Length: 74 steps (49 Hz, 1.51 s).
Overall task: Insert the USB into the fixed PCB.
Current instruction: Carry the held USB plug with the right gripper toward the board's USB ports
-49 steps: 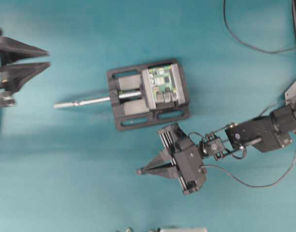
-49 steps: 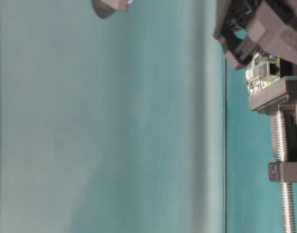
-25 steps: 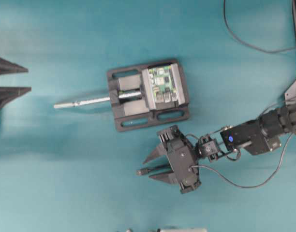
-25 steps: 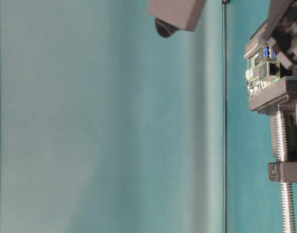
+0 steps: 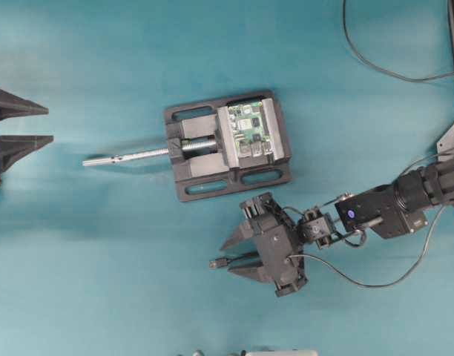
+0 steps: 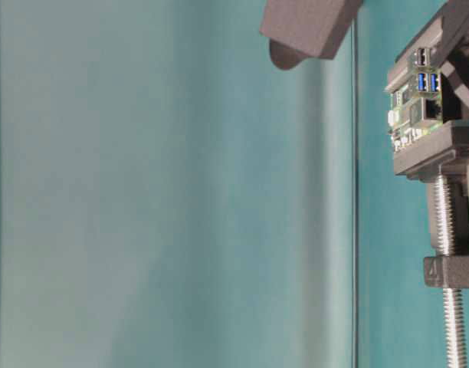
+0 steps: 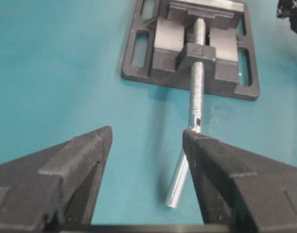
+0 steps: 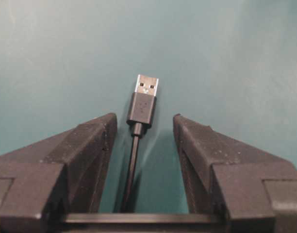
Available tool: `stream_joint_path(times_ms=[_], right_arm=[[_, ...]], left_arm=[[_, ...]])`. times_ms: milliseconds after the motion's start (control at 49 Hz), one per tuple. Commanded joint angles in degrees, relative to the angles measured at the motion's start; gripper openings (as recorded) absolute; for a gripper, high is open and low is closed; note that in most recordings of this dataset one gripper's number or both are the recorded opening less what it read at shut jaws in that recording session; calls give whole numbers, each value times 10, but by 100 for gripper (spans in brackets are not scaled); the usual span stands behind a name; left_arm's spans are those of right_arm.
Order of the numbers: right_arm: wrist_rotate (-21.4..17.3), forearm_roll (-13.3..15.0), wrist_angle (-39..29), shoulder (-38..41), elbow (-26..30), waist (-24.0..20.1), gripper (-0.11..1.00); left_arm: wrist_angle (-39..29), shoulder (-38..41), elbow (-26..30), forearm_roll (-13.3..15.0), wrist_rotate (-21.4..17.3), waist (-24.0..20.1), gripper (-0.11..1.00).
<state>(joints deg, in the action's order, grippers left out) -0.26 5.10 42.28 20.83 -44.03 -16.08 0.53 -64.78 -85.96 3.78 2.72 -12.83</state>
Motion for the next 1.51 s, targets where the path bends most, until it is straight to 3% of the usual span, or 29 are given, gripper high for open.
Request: stream_joint_path(times_ms=[0, 265, 469, 877, 999, 1101, 1244, 1489], right_arm=[[0, -3, 1, -4, 11, 1, 54], [0, -3, -12, -3, 11, 1, 51], [2, -2, -17, -4, 9, 1, 19], [4, -2, -18, -4, 5, 1, 19], [15, -13, -50, -11, 3, 1, 19], [45, -64, -79, -36, 2, -5, 19], [128, -197, -75, -69, -11, -25, 19], [314, -542, 24, -87, -16, -115, 19]], left_arm=[[10, 8, 4, -3, -7, 0, 75], [14, 8, 1, -3, -4, 0, 75], [15, 8, -3, -3, 5, 0, 75], [33, 7, -16, -3, 7, 0, 75], [62, 3, -33, -2, 10, -1, 75], [62, -3, -34, -1, 10, -1, 75], [61, -6, -34, -1, 10, -1, 75], [61, -6, -34, -2, 10, -1, 75]])
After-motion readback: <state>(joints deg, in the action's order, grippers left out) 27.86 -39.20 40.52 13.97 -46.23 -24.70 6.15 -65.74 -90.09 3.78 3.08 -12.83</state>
